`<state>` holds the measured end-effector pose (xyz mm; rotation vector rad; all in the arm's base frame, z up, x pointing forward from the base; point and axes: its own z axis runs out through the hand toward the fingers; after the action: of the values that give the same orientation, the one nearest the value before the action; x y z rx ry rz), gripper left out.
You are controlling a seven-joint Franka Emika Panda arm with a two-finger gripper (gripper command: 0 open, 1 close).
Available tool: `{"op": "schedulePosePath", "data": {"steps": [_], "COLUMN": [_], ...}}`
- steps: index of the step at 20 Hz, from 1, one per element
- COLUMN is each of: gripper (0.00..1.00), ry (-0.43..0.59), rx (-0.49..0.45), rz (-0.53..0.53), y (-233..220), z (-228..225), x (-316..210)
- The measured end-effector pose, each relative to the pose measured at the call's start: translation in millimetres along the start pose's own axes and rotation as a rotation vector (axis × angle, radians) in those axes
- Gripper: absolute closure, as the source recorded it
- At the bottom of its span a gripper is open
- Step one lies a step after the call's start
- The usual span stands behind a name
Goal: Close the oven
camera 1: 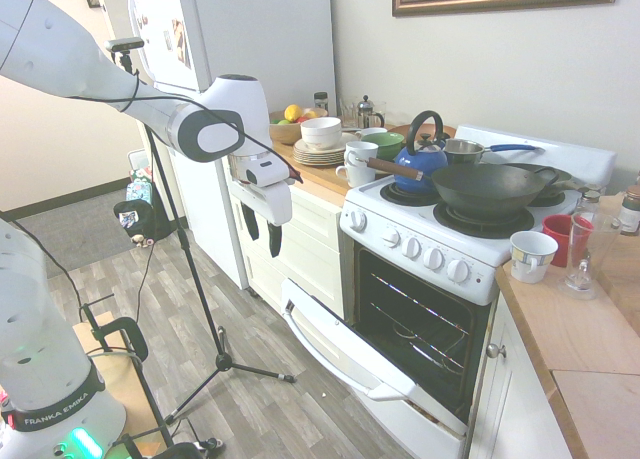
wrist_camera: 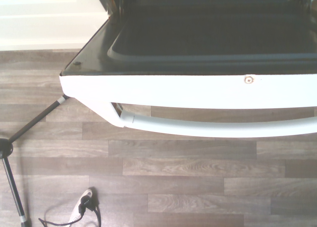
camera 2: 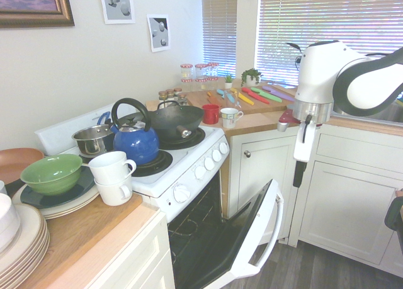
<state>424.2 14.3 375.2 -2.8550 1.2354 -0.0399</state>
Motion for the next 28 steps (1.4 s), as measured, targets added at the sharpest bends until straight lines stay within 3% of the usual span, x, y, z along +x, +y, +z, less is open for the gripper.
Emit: {"op": "schedulePosePath", "data": {"steps": [4,10,17,28], "gripper": [0.0,0.0,0.0,0.0], "ry": [-0.02,-0.161,-0.093,-0.054], "rx": [-0.024,-0.075,-0.045,-0.009], "rz": [-0.003,0.046,-0.023,-0.056], "y": [1,2,3,-32], "z": [10,84,185,276], "x": [-1,-10,6,69]}}
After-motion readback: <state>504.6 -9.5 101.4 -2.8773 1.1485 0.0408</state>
